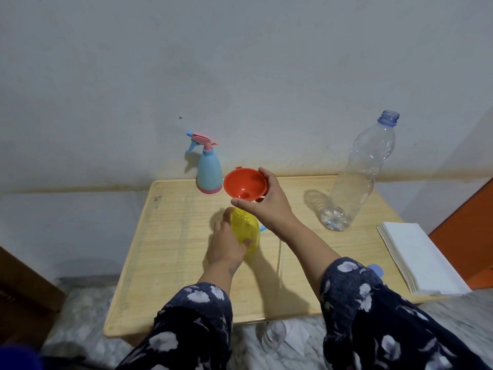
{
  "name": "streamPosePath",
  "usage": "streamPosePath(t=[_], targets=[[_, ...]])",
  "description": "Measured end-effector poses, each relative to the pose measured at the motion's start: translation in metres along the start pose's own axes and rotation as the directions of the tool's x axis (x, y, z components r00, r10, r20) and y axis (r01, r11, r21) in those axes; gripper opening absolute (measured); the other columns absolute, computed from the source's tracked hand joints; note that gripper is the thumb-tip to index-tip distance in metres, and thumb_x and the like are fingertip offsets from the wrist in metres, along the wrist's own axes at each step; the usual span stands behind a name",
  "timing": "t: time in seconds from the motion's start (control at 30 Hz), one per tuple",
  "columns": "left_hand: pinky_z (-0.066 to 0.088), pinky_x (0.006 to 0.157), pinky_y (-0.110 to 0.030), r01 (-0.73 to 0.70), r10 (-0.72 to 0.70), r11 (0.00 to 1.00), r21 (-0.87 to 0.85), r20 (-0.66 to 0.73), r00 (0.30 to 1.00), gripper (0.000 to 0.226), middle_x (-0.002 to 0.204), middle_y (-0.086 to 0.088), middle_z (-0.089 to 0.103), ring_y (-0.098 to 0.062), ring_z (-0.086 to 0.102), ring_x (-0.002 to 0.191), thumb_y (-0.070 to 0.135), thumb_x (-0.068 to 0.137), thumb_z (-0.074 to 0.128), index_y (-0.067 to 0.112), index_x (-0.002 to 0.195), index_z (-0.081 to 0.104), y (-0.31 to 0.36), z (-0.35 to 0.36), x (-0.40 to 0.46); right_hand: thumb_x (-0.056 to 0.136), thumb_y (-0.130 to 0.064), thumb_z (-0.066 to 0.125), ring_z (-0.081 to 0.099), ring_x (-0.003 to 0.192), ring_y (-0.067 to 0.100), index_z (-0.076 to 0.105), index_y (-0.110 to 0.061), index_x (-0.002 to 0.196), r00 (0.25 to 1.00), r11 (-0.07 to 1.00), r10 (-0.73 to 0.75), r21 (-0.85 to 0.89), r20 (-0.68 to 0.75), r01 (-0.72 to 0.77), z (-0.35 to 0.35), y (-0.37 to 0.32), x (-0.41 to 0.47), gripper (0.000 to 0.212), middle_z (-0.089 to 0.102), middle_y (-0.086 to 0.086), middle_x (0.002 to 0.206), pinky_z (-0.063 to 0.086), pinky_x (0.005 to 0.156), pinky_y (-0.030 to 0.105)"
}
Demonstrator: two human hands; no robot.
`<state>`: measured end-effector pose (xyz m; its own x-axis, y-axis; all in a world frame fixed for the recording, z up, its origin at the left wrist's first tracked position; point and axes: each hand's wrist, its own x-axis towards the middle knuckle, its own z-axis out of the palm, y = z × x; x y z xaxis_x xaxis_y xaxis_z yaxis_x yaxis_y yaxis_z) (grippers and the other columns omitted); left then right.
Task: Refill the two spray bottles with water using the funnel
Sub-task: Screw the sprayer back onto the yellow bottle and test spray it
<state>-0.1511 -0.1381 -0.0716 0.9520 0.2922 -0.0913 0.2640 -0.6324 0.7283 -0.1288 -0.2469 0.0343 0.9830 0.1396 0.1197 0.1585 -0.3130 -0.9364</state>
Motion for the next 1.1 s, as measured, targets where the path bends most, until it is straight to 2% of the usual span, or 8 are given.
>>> streamPosePath(t=[0.1, 0.4, 0.57, 0.7, 0.8, 0.93, 1.0, 1.1], targets=[[0.048, 0.096, -0.048, -0.005, 0.005, 1.0, 0.008, 0.0, 1.0, 0.096, 0.153, 0.007, 0.025, -0.027, 0.043, 0.132, 0.037, 0.081, 0.074, 0.035, 0.152, 0.009, -0.001, 0.0, 0.0, 0.067, -0.026, 0.086, 0.045, 0.116, 0.01, 0.028, -0.022, 0.145, 1.0, 1.0, 0.001, 0.004, 0.003, -0.001, 0.0, -0.001, -0.001, 0.097, 0.04, -0.012, 0.125, 0.041, 0.095, 0.024], [0.049, 0.093, -0.048, -0.016, 0.016, 1.0, 0.02, 0.01, 1.0, 0.094, 0.151, 0.007, 0.027, -0.028, 0.047, 0.126, 0.038, 0.079, 0.075, 0.039, 0.148, 0.011, -0.003, -0.001, 0.001, 0.07, -0.031, 0.084, 0.043, 0.115, 0.011, 0.024, -0.021, 0.148, 0.997, 0.995, 0.08, 0.055, -0.006, -0.079, -0.003, -0.004, 0.001, 0.099, 0.037, -0.009, 0.126, 0.042, 0.093, 0.026], [0.05, 0.09, -0.047, -0.032, 0.032, 0.999, 0.018, 0.007, 0.999, 0.091, 0.138, 0.001, 0.04, -0.029, 0.05, 0.12, 0.039, 0.079, 0.074, 0.05, 0.141, 0.008, -0.004, -0.003, -0.002, 0.069, -0.033, 0.083, 0.049, 0.12, 0.022, 0.025, -0.019, 0.145, 0.974, 0.956, 0.217, 0.213, -0.065, -0.199, -0.025, -0.006, 0.018, 0.097, 0.039, 0.003, 0.139, 0.046, 0.102, 0.043], [0.05, 0.089, -0.047, -0.07, 0.07, 0.997, -0.014, -0.002, 0.998, 0.091, 0.141, 0.003, 0.036, -0.026, 0.047, 0.125, 0.043, 0.08, 0.073, 0.047, 0.145, 0.009, -0.011, -0.003, -0.001, 0.072, -0.023, 0.082, 0.047, 0.114, 0.019, 0.025, -0.016, 0.144, 0.962, 0.963, 0.253, 0.123, -0.101, -0.24, -0.048, 0.02, 0.03, 0.092, 0.039, 0.002, 0.132, 0.051, 0.08, 0.023], [0.049, 0.089, -0.042, -0.099, 0.098, 0.992, -0.08, -0.01, 0.995, 0.092, 0.143, 0.006, 0.033, -0.021, 0.044, 0.128, 0.044, 0.08, 0.074, 0.046, 0.146, 0.01, -0.017, -0.001, 0.0, 0.07, -0.02, 0.084, 0.043, 0.123, 0.025, 0.021, -0.018, 0.147, 0.949, 0.955, 0.295, 0.009, -0.113, -0.296, -0.062, 0.053, 0.041, 0.099, 0.031, 0.007, 0.142, 0.048, 0.099, 0.041], [0.047, 0.093, -0.035, -0.13, 0.126, 0.976, -0.177, -0.036, 0.991, 0.091, 0.144, 0.01, 0.031, -0.015, 0.043, 0.129, 0.041, 0.079, 0.076, 0.05, 0.144, 0.013, -0.024, 0.003, 0.0, 0.073, -0.015, 0.08, 0.038, 0.132, 0.029, 0.012, -0.018, 0.151, 0.899, 0.901, 0.431, -0.013, -0.076, -0.434, -0.079, 0.09, 0.056, 0.104, 0.029, 0.009, 0.148, 0.038, 0.108, 0.041], [0.045, 0.093, -0.034, -0.131, 0.123, 0.973, -0.188, -0.05, 0.991, 0.091, 0.143, 0.009, 0.033, -0.015, 0.044, 0.127, 0.04, 0.078, 0.078, 0.047, 0.146, 0.017, -0.025, 0.005, 0.002, 0.078, -0.014, 0.076, 0.045, 0.124, 0.027, 0.018, -0.015, 0.146, 0.865, 0.868, 0.496, 0.033, -0.073, -0.495, -0.085, 0.107, 0.062, 0.089, 0.039, 0.009, 0.142, 0.043, 0.098, 0.034], [0.042, 0.094, -0.031, -0.155, 0.141, 0.964, -0.216, -0.079, 0.987, 0.091, 0.131, 0.011, 0.036, -0.011, 0.045, 0.119, 0.036, 0.075, 0.08, 0.04, 0.147, 0.024, -0.026, 0.008, 0.003, 0.088, -0.014, 0.065, 0.055, 0.081, 0.014, 0.029, -0.012, 0.129, 0.817, 0.816, 0.574, 0.119, -0.046, -0.566, -0.087, 0.124, 0.067, 0.055, 0.054, 0.004, 0.103, 0.048, 0.058, 0.011]])
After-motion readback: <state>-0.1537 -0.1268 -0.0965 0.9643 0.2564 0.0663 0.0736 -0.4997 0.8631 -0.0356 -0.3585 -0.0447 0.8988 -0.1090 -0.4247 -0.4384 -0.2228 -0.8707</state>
